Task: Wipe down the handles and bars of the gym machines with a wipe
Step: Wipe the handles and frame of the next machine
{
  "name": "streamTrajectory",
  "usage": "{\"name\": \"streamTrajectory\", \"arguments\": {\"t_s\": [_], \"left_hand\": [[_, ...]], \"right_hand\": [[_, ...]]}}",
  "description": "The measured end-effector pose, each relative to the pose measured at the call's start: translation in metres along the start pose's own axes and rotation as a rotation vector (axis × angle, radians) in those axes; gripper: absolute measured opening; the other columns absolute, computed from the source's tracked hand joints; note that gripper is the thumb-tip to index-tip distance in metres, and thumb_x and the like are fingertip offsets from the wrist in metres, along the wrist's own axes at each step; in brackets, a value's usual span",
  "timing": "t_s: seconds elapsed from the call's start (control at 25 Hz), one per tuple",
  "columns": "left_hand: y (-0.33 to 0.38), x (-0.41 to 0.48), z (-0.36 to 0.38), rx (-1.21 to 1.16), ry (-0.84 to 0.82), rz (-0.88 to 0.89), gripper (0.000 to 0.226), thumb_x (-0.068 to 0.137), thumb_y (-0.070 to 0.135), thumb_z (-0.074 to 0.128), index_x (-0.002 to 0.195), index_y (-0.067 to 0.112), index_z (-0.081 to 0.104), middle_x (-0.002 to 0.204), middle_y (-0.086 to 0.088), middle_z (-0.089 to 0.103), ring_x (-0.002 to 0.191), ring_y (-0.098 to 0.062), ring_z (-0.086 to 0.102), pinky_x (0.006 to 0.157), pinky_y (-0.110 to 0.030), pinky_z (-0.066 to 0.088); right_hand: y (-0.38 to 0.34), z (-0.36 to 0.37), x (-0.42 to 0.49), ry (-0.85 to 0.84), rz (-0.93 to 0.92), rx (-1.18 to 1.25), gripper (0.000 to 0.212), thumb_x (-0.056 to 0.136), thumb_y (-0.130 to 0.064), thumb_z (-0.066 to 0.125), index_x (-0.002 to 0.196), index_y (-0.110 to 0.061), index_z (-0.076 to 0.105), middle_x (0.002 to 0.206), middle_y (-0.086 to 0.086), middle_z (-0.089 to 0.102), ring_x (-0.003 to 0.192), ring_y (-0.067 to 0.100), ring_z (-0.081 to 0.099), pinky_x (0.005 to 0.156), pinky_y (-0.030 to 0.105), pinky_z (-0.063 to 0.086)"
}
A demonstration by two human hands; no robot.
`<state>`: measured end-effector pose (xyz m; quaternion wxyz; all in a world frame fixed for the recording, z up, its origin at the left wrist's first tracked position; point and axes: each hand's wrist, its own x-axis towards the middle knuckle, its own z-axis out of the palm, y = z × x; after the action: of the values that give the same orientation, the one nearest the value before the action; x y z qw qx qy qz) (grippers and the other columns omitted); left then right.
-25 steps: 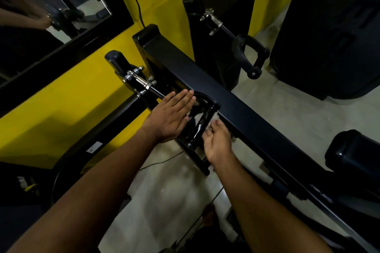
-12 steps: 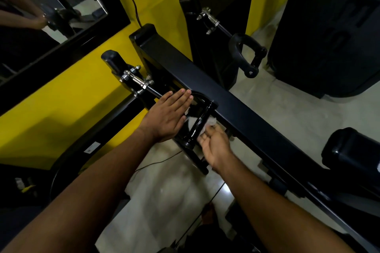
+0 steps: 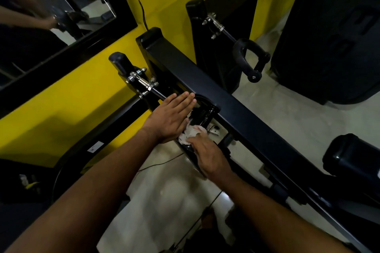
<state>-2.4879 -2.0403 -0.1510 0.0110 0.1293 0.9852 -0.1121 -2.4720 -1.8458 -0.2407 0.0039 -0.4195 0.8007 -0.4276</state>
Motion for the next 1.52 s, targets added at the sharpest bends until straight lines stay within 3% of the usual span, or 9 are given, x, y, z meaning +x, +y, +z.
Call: {"name": "streamTrajectory", "arguments": {"t_s": [0.12, 0.28, 0.44, 0.6, 0.72, 0.88, 1.04, 1.24, 1.52], "left_hand": [[-0.001, 0.000, 0.000, -0.009, -0.002, 0.002, 0.062, 0.100, 0.043, 0.017, 0.155, 0.013, 0.015, 0.162, -0.005, 0.011, 0.150, -0.019, 0.006, 0.121, -0.041, 0.010], [0.000, 0.002, -0.005, -0.025, -0.011, -0.001, 0.062, 0.101, 0.044, 0.016, 0.155, 0.013, 0.015, 0.162, -0.005, 0.012, 0.150, -0.018, 0.006, 0.122, -0.040, 0.009], [0.000, 0.005, -0.008, -0.050, -0.017, -0.010, 0.065, 0.099, 0.047, 0.012, 0.155, 0.014, 0.015, 0.162, -0.006, 0.013, 0.150, -0.018, 0.006, 0.121, -0.039, 0.008], [0.003, 0.011, -0.018, -0.073, -0.057, -0.007, 0.067, 0.098, 0.051, 0.016, 0.156, 0.016, 0.013, 0.162, -0.006, 0.017, 0.150, -0.018, 0.009, 0.121, -0.038, 0.003], [0.014, 0.034, -0.046, -0.078, -0.043, 0.044, 0.070, 0.095, 0.055, 0.018, 0.154, 0.017, 0.025, 0.155, -0.006, 0.035, 0.145, -0.019, 0.026, 0.121, -0.039, 0.006], [0.050, 0.095, -0.087, -0.096, 0.018, 0.181, 0.068, 0.095, 0.049, 0.015, 0.150, 0.014, 0.035, 0.148, -0.008, 0.046, 0.139, -0.020, 0.037, 0.119, -0.037, 0.013], [0.149, 0.176, -0.147, -0.148, 0.141, 0.328, 0.064, 0.093, 0.048, 0.023, 0.139, 0.012, 0.051, 0.133, -0.010, 0.060, 0.124, -0.026, 0.053, 0.110, -0.037, 0.032], [0.324, 0.231, -0.209, -0.178, 0.171, 0.456, 0.045, 0.098, 0.037, 0.040, 0.139, 0.020, 0.050, 0.132, -0.007, 0.060, 0.119, -0.027, 0.054, 0.096, -0.037, 0.045], [0.581, 0.270, -0.300, -0.179, 0.216, 0.635, 0.039, 0.096, 0.043, 0.040, 0.128, 0.027, 0.055, 0.129, -0.005, 0.061, 0.115, -0.029, 0.058, 0.092, -0.040, 0.050]], "right_hand": [[0.024, -0.046, 0.029, -0.242, -0.210, -0.187, 0.035, 0.095, -0.014, 0.053, 0.130, -0.015, 0.055, 0.135, 0.008, 0.055, 0.132, 0.025, 0.043, 0.110, 0.045, 0.039], [0.044, -0.080, 0.062, -0.294, -0.226, -0.280, 0.040, 0.092, -0.020, 0.039, 0.125, -0.008, 0.057, 0.127, 0.011, 0.055, 0.120, 0.028, 0.049, 0.103, 0.043, 0.039], [0.051, -0.081, 0.057, -0.213, -0.042, -0.325, 0.034, 0.094, -0.013, 0.050, 0.127, -0.012, 0.055, 0.132, 0.010, 0.053, 0.123, 0.023, 0.049, 0.098, 0.043, 0.047], [0.047, -0.090, 0.054, 0.024, 0.120, -0.312, 0.009, 0.089, -0.009, 0.056, 0.095, -0.007, 0.063, 0.094, 0.012, 0.063, 0.085, 0.029, 0.059, 0.071, 0.046, 0.053], [0.036, -0.125, 0.055, 0.132, 0.322, -0.249, 0.009, 0.095, -0.019, 0.054, 0.099, -0.013, 0.060, 0.093, 0.007, 0.065, 0.083, 0.024, 0.060, 0.073, 0.041, 0.049], [0.029, -0.213, 0.047, 0.096, 0.479, -0.297, 0.008, 0.093, -0.026, 0.054, 0.099, -0.022, 0.056, 0.093, 0.005, 0.066, 0.084, 0.027, 0.061, 0.068, 0.039, 0.049], [0.025, -0.333, -0.013, 0.272, 0.708, -0.371, 0.017, 0.090, -0.026, 0.054, 0.104, -0.022, 0.063, 0.101, 0.008, 0.069, 0.091, 0.030, 0.064, 0.076, 0.040, 0.053], [0.028, -0.461, -0.143, 0.414, 0.941, -0.477, 0.012, 0.085, -0.023, 0.055, 0.094, -0.025, 0.063, 0.104, 0.010, 0.069, 0.096, 0.033, 0.063, 0.073, 0.034, 0.049], [0.012, -0.627, -0.340, 0.542, 1.054, -0.616, 0.005, 0.088, -0.027, 0.058, 0.091, -0.027, 0.063, 0.107, 0.006, 0.069, 0.098, 0.030, 0.064, 0.076, 0.032, 0.050]]}}
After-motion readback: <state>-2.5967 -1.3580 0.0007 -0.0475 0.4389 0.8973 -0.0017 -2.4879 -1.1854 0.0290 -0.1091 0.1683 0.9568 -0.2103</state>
